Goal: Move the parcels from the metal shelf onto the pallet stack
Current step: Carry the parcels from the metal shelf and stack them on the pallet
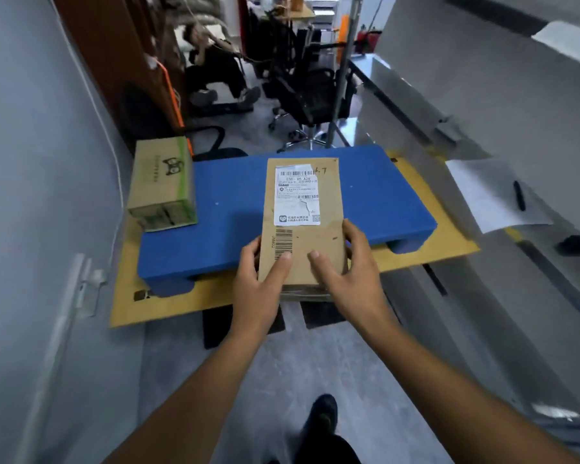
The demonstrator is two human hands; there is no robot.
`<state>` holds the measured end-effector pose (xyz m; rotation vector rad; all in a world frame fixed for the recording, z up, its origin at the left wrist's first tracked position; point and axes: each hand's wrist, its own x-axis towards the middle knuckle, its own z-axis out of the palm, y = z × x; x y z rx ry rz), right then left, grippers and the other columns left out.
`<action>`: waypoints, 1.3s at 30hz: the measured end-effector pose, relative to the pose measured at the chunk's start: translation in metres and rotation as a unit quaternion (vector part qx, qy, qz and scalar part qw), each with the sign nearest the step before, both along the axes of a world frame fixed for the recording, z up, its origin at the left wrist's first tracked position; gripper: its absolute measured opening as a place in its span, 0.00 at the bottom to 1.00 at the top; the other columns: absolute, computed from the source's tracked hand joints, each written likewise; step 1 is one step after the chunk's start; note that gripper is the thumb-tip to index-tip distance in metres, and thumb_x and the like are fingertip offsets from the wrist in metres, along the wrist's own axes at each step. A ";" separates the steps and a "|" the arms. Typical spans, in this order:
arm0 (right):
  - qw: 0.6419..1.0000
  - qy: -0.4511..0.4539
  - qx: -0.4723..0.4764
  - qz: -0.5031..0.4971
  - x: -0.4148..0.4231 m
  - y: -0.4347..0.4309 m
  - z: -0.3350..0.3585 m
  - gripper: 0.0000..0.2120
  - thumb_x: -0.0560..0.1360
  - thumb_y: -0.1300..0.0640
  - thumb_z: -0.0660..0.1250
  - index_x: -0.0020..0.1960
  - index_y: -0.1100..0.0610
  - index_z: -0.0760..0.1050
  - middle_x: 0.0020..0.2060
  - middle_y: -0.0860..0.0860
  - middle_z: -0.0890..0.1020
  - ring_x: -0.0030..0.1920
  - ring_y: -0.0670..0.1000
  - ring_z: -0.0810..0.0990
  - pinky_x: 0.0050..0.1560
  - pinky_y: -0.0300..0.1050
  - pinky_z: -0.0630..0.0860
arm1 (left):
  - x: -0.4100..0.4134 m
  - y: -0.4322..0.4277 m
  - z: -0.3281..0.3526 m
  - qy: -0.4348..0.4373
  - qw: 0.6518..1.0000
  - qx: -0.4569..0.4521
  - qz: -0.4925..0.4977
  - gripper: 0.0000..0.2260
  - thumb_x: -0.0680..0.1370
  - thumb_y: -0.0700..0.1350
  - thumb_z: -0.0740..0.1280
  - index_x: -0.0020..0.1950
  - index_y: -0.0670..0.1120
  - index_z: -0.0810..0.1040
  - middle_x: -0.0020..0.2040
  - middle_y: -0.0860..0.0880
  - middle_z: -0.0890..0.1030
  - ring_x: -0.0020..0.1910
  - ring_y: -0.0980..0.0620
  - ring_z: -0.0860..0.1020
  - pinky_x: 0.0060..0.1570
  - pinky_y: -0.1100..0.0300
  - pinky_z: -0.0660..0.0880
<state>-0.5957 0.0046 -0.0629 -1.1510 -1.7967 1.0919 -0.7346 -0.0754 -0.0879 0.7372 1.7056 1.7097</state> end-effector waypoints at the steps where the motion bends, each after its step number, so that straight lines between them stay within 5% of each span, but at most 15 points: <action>1: 1.000 -0.002 -0.004 0.017 -0.019 0.009 -0.002 0.34 0.79 0.46 0.74 0.80 0.46 0.63 0.71 0.41 0.75 0.70 0.37 0.73 0.70 0.48 0.76 | -0.017 0.005 -0.002 0.005 1.000 -0.006 0.013 0.17 0.80 0.50 0.73 0.66 0.59 0.75 0.57 0.64 0.84 0.56 0.64 0.82 0.48 0.72 0.76; 13: 0.991 0.005 -0.074 0.114 -0.202 0.157 -0.050 0.31 0.79 0.49 0.74 0.79 0.48 0.65 0.70 0.43 0.76 0.68 0.40 0.76 0.69 0.51 0.77 | -0.186 0.121 -0.030 0.053 0.992 -0.096 0.064 0.23 0.81 0.54 0.71 0.74 0.61 0.70 0.58 0.72 0.79 0.57 0.71 0.78 0.47 0.77 0.73; 19: 0.985 -0.030 -0.091 0.145 -0.247 0.213 -0.078 0.30 0.79 0.49 0.72 0.78 0.48 0.66 0.70 0.42 0.76 0.69 0.42 0.75 0.70 0.51 0.76 | -0.222 0.169 -0.047 0.115 0.977 -0.164 0.067 0.16 0.82 0.53 0.69 0.64 0.73 0.70 0.58 0.73 0.79 0.59 0.68 0.78 0.51 0.77 0.72; 23: 0.980 -0.060 -0.114 0.151 -0.256 0.223 -0.092 0.30 0.81 0.52 0.70 0.80 0.49 0.64 0.72 0.44 0.75 0.72 0.45 0.73 0.73 0.56 0.73 | -0.235 0.176 -0.053 0.222 0.945 -0.236 0.040 0.29 0.84 0.50 0.66 0.83 0.47 0.60 0.81 0.50 0.66 0.79 0.53 0.63 0.71 0.76 0.55; 28: 0.979 -0.092 -0.108 0.144 -0.272 0.220 -0.095 0.37 0.80 0.43 0.67 0.84 0.49 0.57 0.77 0.46 0.68 0.75 0.44 0.68 0.77 0.51 0.69 | -0.272 0.171 -0.040 0.305 0.926 -0.198 0.099 0.26 0.84 0.57 0.62 0.79 0.48 0.65 0.78 0.49 0.70 0.77 0.51 0.67 0.75 0.49 0.68; 31: 0.977 -0.104 -0.112 0.147 -0.282 0.213 -0.098 0.39 0.82 0.43 0.68 0.85 0.47 0.52 0.75 0.41 0.66 0.69 0.35 0.64 0.72 0.40 0.65 | -0.304 0.165 -0.033 0.303 0.916 -0.233 0.121 0.28 0.80 0.65 0.59 0.76 0.52 0.67 0.72 0.51 0.73 0.68 0.58 0.69 0.69 0.49 0.71; 35: 0.974 -0.119 -0.117 0.154 -0.298 0.204 -0.098 0.41 0.82 0.42 0.68 0.86 0.45 0.47 0.70 0.39 0.63 0.68 0.35 0.62 0.68 0.37 0.62 | -0.329 0.157 -0.035 0.265 0.917 -0.289 0.067 0.36 0.76 0.72 0.56 0.78 0.51 0.67 0.75 0.50 0.72 0.73 0.49 0.70 0.72 0.44 0.70; 39: 0.976 -0.121 -0.114 0.142 -0.307 0.200 -0.096 0.42 0.82 0.44 0.68 0.86 0.48 0.46 0.78 0.46 0.64 0.72 0.39 0.62 0.71 0.38 0.61 | -0.330 0.152 -0.040 0.295 0.905 -0.308 0.015 0.36 0.78 0.71 0.56 0.79 0.50 0.67 0.80 0.49 0.68 0.82 0.47 0.58 0.79 0.42 0.60</action>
